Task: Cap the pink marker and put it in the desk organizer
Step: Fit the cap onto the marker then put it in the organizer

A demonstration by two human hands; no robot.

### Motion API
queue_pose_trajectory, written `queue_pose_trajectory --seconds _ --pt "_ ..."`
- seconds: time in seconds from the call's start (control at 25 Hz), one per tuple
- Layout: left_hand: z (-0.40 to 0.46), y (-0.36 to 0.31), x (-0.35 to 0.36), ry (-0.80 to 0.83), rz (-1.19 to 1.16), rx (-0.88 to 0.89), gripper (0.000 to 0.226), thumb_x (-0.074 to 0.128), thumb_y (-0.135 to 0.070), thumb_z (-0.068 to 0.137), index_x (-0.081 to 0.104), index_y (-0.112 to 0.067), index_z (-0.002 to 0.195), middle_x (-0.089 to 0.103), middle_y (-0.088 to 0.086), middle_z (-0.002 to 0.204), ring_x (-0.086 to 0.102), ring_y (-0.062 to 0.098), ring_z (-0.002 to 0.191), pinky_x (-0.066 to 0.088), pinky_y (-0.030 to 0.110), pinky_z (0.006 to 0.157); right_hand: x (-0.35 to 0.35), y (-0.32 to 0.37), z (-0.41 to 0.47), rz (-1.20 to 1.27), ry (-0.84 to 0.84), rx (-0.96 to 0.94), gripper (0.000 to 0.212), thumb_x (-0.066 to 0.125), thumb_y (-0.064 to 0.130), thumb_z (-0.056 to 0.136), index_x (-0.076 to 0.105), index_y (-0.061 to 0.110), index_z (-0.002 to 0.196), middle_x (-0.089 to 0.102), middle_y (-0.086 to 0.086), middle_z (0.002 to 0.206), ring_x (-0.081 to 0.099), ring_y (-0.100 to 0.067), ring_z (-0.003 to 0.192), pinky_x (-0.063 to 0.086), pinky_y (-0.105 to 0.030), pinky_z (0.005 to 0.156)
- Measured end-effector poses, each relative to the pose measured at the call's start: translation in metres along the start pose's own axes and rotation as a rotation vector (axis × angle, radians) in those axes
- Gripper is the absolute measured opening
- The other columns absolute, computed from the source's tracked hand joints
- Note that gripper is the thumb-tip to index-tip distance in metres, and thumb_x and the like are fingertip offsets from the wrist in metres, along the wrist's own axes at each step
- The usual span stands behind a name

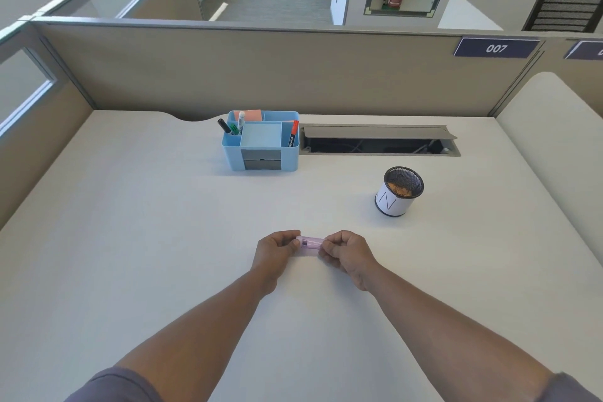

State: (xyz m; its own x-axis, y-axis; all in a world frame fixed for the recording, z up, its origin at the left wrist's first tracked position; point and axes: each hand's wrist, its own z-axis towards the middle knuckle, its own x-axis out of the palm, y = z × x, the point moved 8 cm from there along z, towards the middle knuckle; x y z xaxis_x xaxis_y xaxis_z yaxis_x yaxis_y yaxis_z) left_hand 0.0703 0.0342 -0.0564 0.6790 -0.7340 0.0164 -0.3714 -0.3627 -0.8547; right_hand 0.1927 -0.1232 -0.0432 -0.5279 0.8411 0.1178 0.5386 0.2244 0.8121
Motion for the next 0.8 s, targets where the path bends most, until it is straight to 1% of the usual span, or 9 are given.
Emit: queue_pose_trajectory --seconds 0.08,0.16,0.24,0.32,0.4,0.48,0.56,0.68,0.8 --pt "-0.002 -0.003 0.001 0.001 0.017 0.001 0.015 0.074 -0.016 0.092 0.077 -0.028 0.099 0.079 -0.009 0.099 0.068 0.011 0.090 0.049 0.021 0.071 0.001 0.005 -0.001 -0.081 0.032 0.005 0.010 0.073 0.002 0.087 0.066 0.003 0.094 0.071 -0.014 0.087 0.072 -0.025 0.074 0.062 -0.029 0.075" --pt "-0.004 -0.008 0.001 -0.002 0.052 0.020 0.014 0.073 -0.016 0.093 0.077 -0.027 0.101 0.078 -0.007 0.100 0.067 0.013 0.092 0.048 0.023 0.072 0.003 0.014 -0.004 -0.230 0.090 -0.012 0.012 0.077 0.006 0.083 0.067 0.006 0.090 0.070 -0.015 0.085 0.067 -0.023 0.071 0.057 -0.028 0.067" --pt "-0.004 -0.019 -0.001 -0.003 0.069 0.064 0.012 0.073 -0.019 0.094 0.077 -0.027 0.102 0.078 -0.008 0.102 0.068 0.012 0.097 0.047 0.020 0.073 0.007 0.025 -0.005 -0.342 0.132 -0.049 0.013 0.081 0.010 0.080 0.069 0.011 0.084 0.069 -0.010 0.081 0.059 -0.019 0.067 0.048 -0.025 0.061" --pt "-0.002 -0.038 -0.003 -0.003 0.108 0.143 0.013 0.070 -0.024 0.096 0.075 -0.028 0.108 0.077 -0.008 0.112 0.068 0.010 0.107 0.046 0.015 0.076 0.011 0.046 -0.001 -0.389 0.122 -0.114 0.014 0.084 0.011 0.077 0.070 0.012 0.082 0.068 -0.006 0.082 0.056 -0.016 0.070 0.045 -0.024 0.064" --pt "0.001 -0.061 -0.007 -0.044 0.365 0.291 0.026 0.060 -0.028 0.101 0.069 -0.024 0.126 0.069 -0.007 0.131 0.063 0.014 0.123 0.046 0.015 0.092 0.017 0.075 0.005 -0.413 0.072 -0.211 0.013 0.084 0.013 0.078 0.072 0.011 0.084 0.072 -0.006 0.085 0.060 -0.017 0.075 0.048 -0.027 0.070" --pt "0.002 -0.079 -0.006 -0.086 0.868 0.530 0.040 0.047 -0.030 0.106 0.058 -0.017 0.142 0.055 -0.002 0.151 0.047 0.020 0.143 0.038 0.028 0.113 0.030 0.108 0.012 -0.466 0.014 -0.317 0.010 0.083 0.016 0.079 0.075 0.016 0.085 0.076 -0.005 0.087 0.064 -0.018 0.077 0.052 -0.031 0.073" --pt "0.012 -0.077 -0.002 -0.036 1.229 0.669 0.047 0.036 -0.030 0.108 0.045 -0.014 0.151 0.037 0.004 0.166 0.026 0.023 0.155 0.026 0.037 0.123 0.043 0.138 0.021 -0.556 -0.051 -0.412 0.008 0.082 0.022 0.079 0.075 0.022 0.084 0.076 0.001 0.084 0.066 -0.015 0.074 0.055 -0.031 0.069" --pt "0.037 -0.060 -0.017 0.011 1.415 0.594 0.056 0.025 -0.034 0.109 0.024 -0.013 0.161 0.013 0.005 0.174 0.005 0.025 0.160 0.013 0.037 0.128 0.067 0.170 0.038 -0.674 -0.088 -0.538 0.007 0.079 0.027 0.080 0.072 0.028 0.082 0.072 0.008 0.073 0.061 -0.007 0.062 0.047 -0.018 0.053" --pt "0.051 -0.053 -0.025 0.008 1.447 0.579 0.061 0.017 -0.038 0.108 0.011 -0.014 0.164 0.000 0.003 0.175 -0.004 0.024 0.160 -0.001 0.036 0.128 0.092 0.192 0.057 -0.753 -0.092 -0.629 0.007 0.077 0.026 0.082 0.070 0.026 0.083 0.069 0.008 0.073 0.058 -0.008 0.061 0.044 -0.018 0.052"
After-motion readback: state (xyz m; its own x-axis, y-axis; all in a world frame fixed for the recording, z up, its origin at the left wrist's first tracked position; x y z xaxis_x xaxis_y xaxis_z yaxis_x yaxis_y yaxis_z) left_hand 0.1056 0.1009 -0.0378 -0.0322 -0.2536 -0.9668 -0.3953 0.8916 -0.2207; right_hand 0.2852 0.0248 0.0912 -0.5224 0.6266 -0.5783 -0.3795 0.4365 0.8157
